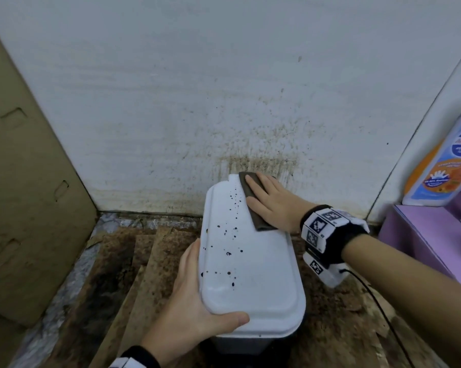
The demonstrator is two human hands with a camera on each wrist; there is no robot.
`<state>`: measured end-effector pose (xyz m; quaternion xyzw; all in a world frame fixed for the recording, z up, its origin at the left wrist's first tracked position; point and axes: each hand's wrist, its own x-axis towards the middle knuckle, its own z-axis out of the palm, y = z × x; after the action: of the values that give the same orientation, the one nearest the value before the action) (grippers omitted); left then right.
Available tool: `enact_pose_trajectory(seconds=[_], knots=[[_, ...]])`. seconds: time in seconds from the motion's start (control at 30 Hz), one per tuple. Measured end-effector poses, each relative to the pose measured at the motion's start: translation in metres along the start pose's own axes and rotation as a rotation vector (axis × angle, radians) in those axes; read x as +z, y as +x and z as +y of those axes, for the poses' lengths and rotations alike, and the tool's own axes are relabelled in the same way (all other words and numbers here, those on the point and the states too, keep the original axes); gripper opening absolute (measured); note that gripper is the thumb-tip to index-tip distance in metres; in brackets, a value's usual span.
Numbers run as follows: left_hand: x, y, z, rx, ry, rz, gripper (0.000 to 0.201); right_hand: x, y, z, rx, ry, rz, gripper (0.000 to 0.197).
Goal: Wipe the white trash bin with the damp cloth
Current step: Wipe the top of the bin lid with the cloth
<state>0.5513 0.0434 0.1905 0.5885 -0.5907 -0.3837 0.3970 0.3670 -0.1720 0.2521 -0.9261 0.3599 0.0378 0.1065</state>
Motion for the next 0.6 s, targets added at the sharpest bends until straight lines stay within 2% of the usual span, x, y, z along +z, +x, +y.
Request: enact_pose_trajectory(seconds=[0.03,0.07,0.13,0.33,0.4,0.47,0.5,0.57,0.6], knots=[[0.0,0.001,0.0,0.0,-0.003,-0.001,0.137,-0.002,0.006,-0.001,0.072,0.042,0.081,0.054],[0.0,0.001,-0.001,0.0,-0.008,-0.001,0.137,-0.003,0.011,0.004,0.13,0.045,0.093,0.061],[0.001,0.001,-0.001,0.0,-0.015,0.004,0.138,-0.008,0.019,0.008,0.204,0.113,-0.01,0.067],[0.001,-0.001,0.001,0.011,0.013,-0.006,0.134,-0.008,0.018,0.009,0.217,0.063,-0.046,0.069],[0.0,-0.002,0.001,0.01,0.018,-0.006,0.133,-0.005,0.009,0.005,0.162,0.011,-0.022,0.071],[0.0,-0.002,0.001,0.007,0.027,-0.004,0.133,-0.001,-0.004,0.003,0.033,-0.018,0.003,0.074],[0.0,-0.002,0.001,0.006,0.035,-0.002,0.134,0.002,-0.01,0.004,-0.03,-0.073,-0.043,0.062],[0.0,-0.002,0.001,-0.002,0.038,-0.003,0.136,0.01,-0.024,0.003,-0.093,-0.17,-0.002,0.037],[0.0,-0.002,0.001,0.0,0.036,-0.003,0.136,0.014,-0.032,-0.003,-0.085,-0.217,0.014,0.04]])
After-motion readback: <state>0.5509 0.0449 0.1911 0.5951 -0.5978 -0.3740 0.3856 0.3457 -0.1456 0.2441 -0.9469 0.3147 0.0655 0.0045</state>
